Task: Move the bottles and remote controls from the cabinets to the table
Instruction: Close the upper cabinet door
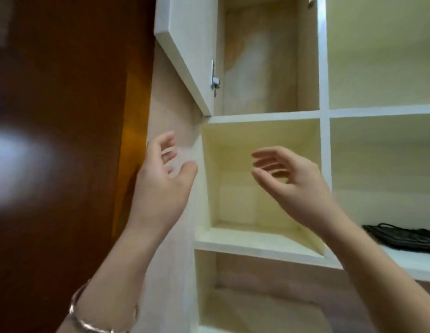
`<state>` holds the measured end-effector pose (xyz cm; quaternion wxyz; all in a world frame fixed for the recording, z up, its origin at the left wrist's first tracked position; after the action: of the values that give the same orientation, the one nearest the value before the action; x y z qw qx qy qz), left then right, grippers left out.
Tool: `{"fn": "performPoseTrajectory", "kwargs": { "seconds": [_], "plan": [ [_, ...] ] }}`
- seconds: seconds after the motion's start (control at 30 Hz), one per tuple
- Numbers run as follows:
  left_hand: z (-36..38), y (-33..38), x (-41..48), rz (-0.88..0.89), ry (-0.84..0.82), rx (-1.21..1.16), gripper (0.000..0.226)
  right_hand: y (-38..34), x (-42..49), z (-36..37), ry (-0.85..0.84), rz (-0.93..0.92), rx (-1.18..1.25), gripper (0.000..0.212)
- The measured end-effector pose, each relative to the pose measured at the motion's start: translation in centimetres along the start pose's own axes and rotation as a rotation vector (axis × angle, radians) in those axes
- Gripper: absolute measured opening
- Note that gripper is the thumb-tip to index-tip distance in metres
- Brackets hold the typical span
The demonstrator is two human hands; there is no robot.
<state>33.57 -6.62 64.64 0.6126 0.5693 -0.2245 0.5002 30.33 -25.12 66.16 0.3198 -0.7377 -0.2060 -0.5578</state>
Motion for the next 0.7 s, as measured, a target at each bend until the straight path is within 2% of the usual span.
{"fn": "performPoseTrajectory", "kwargs": {
  "seconds": [0.17, 0.3, 0.43, 0.53, 0.7],
  "plan": [
    [2.5, 2.1, 6.5, 0.037, 0.038, -0.018, 0.062, -3.9, 8.5, 0.7, 0.098, -0.084, 0.053, 0.019],
    [3.4, 3.9, 8.9, 0.162, -0.012, -0.075, 0.077, -8.2, 12.0, 0.1, 0.149, -0.161, 0.148, 0.024],
    [3.9, 4.4, 9.5, 0.233, -0.043, -0.100, 0.068, -11.2, 12.9, -0.7, 0.185, -0.266, 0.188, 0.034],
    [5.4, 4.9, 8.8, 0.325, -0.117, -0.066, 0.061, -11.2, 13.4, -1.0, 0.208, -0.321, 0.122, 0.044],
    [9.8, 5.7, 7.4, 0.466, -0.260, 0.042, 0.063, -7.3, 14.6, -3.2, 0.384, -0.225, 0.045, 0.049]
  ]
}}
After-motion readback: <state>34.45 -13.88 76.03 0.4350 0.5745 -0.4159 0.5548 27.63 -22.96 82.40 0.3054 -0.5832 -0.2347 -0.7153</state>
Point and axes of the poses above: each hand's wrist, its own x-axis towards the middle knuckle, its own z-axis out of the palm, y = z × x, the point moved 3 cm from there along x, towards the middle knuckle, and after that the axes turned 9 degrees about y, right-handed, at the moved point
